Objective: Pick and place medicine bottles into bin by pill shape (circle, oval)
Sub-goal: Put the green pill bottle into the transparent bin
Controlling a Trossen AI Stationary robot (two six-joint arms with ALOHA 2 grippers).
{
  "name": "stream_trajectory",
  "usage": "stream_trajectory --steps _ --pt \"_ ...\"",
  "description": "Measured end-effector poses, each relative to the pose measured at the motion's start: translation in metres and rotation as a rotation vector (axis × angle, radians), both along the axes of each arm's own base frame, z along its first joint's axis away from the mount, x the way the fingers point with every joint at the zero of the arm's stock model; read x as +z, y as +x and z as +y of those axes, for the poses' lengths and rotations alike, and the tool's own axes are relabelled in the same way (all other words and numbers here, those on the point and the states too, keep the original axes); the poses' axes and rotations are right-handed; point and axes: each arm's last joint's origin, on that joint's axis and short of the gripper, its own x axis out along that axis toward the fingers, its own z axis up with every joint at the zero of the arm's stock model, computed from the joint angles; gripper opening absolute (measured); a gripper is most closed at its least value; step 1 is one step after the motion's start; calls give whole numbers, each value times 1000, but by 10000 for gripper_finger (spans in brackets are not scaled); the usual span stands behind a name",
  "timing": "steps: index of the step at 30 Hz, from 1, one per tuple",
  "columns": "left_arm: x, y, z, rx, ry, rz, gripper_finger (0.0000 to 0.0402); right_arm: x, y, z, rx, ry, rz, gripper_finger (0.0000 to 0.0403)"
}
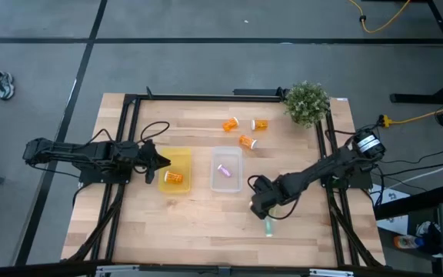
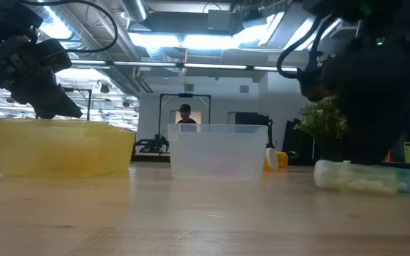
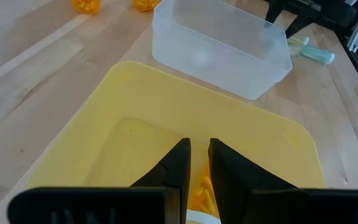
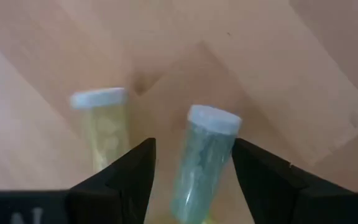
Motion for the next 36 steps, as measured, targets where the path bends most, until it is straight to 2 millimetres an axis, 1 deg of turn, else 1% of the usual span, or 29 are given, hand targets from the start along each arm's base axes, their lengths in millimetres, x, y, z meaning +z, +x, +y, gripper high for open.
stream_trajectory --steps 4,8,14,19,27,29,31,36 --pt "0 0 0 0 0 0 50 0 1 -3 -11 0 2 206" --pt "0 0 0 0 0 0 50 -1 -2 -6 -23 -15 40 199" --pt "0 0 0 0 0 0 50 -1 -6 -9 -28 -52 82 176" --pt "0 0 0 0 0 0 50 -1 -4 -13 -45 -91 63 146" --pt "0 0 0 0 0 0 50 0 -2 -24 -78 -128 63 80" --pt "0 0 0 0 0 0 50 3 -2 -26 -82 -141 90 70" --pt "0 0 0 0 0 0 50 10 -1 -27 -85 -177 107 64" --pt "0 0 0 0 0 0 50 42 8 -27 -42 -285 124 53"
